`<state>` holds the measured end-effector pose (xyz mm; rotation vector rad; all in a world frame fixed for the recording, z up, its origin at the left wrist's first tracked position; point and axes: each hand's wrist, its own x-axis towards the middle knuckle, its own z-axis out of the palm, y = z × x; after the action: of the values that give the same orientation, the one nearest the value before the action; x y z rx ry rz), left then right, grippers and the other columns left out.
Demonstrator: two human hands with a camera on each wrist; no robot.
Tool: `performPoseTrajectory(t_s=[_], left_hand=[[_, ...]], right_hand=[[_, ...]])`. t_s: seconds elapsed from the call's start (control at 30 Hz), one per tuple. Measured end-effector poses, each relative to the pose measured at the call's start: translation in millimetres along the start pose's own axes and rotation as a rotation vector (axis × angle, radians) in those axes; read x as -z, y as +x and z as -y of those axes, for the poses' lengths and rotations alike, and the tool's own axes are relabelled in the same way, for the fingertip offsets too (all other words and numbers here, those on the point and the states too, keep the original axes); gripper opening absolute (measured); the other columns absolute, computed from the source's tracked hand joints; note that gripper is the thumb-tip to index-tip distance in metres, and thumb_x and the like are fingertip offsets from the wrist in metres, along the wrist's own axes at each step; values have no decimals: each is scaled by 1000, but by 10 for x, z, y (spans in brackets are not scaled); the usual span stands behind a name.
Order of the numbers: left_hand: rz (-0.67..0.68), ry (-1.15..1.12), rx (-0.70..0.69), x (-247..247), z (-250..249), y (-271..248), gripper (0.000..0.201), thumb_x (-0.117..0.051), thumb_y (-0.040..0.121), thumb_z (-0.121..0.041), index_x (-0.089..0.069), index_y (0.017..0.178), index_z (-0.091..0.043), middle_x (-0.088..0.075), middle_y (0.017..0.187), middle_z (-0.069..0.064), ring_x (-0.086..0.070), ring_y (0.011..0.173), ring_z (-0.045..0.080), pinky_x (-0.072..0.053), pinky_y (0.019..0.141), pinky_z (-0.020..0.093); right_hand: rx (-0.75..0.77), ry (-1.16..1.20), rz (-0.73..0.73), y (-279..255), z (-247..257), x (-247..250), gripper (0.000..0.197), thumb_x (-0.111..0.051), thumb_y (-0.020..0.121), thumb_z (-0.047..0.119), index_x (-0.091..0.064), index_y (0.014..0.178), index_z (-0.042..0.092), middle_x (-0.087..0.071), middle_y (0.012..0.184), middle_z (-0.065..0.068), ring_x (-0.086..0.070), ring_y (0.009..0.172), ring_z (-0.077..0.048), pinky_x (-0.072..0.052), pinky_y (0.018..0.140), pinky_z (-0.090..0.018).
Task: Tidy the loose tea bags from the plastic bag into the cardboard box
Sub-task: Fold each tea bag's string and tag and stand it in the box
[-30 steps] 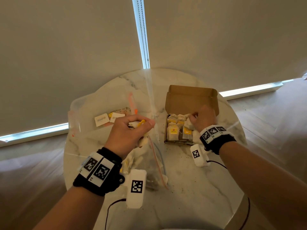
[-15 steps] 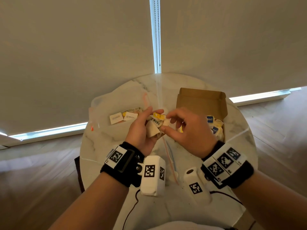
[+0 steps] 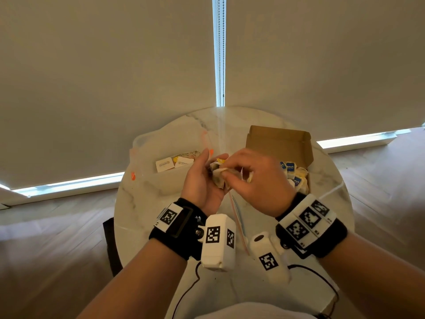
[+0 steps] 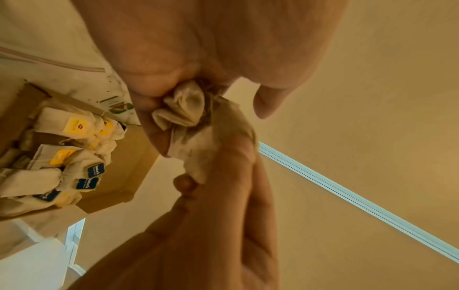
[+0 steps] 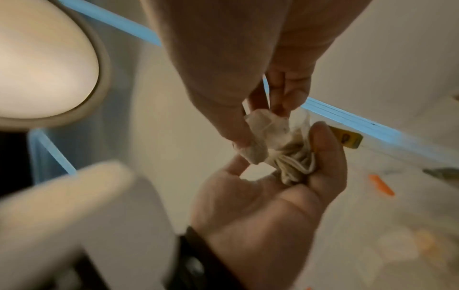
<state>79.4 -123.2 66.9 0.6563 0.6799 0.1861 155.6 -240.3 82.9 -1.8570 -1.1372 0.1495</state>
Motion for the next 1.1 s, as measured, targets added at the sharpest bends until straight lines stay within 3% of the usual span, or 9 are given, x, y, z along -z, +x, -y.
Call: performPoseTrajectory(t_s=[0.07,0.1,0.23,0.3,0.37,0.57,0.67,0.87,1.1], left_hand=[[-32,-25,5,12,22,13,66,-49,97,-47,-48,135,8,-57,129,31,-60,118,40,-53,92,42],[-41,-26,2,16,25,20,67,-49,97,-46,-47,137,8,-55,131,29,-60,118,39,-55,89,42],[-38,-75,7,30,16,81,47,-50,97,-44,-60,116,-2,-60,109,16,-64,94,28,-59,71,37],[-58,-77,6,45,11,84,52,-52,96,-42,-56,125,1,-60,111,15,-64,97,29,-59,70,37],[-70,-89,-10,67,15,95,61,-57,93,-39,-48,140,-1,-56,122,15,-63,102,30,-59,70,39],[-77,-75,-24,170,39,169,60,-67,84,-33,-56,134,-2,-60,121,12,-67,95,26,-59,73,38],[-66,-14,-45,188,26,192,33,-67,86,-26,-64,111,-4,-69,103,6,-70,84,20,-59,72,36],[-124,20,-43,248,-31,206,11,-65,91,-13,-71,100,-8,-68,93,10,-67,77,20,-59,65,30],[-126,33,-97,250,-101,153,24,-60,96,-12,-66,116,-1,-66,107,14,-65,79,20,-57,60,30]], right_hand=[[-162,198,-57,-1,33,95,7,-71,87,12,-75,90,18,-72,84,10,-65,72,-4,-50,65,-15],[-231,275,-86,-3,34,143,8,-71,88,11,-75,90,17,-73,82,9,-67,73,-4,-52,66,-15],[-451,489,-175,-4,-34,307,8,-67,89,14,-74,92,12,-75,84,-4,-72,79,-16,-59,69,-27],[-556,679,-177,-7,-10,357,12,-62,92,13,-71,95,6,-76,90,-11,-73,82,-31,-62,69,-39],[-611,783,-168,-16,16,397,15,-57,96,12,-68,98,3,-75,91,-15,-73,79,-36,-62,62,-37],[-661,863,-196,-27,20,508,22,-53,97,18,-63,105,0,-72,86,-22,-73,70,-32,-58,53,-30],[-633,859,-206,-23,45,555,21,-52,98,18,-63,102,1,-71,80,-22,-68,55,-27,-53,44,-27],[-601,758,-238,-23,-9,639,25,-53,98,19,-63,106,-2,-70,68,-16,-48,32,-17,-34,32,-19],[-671,587,-304,-74,-322,675,18,-58,97,20,-67,101,4,-70,65,-11,-45,36,-14,-34,34,-20]])
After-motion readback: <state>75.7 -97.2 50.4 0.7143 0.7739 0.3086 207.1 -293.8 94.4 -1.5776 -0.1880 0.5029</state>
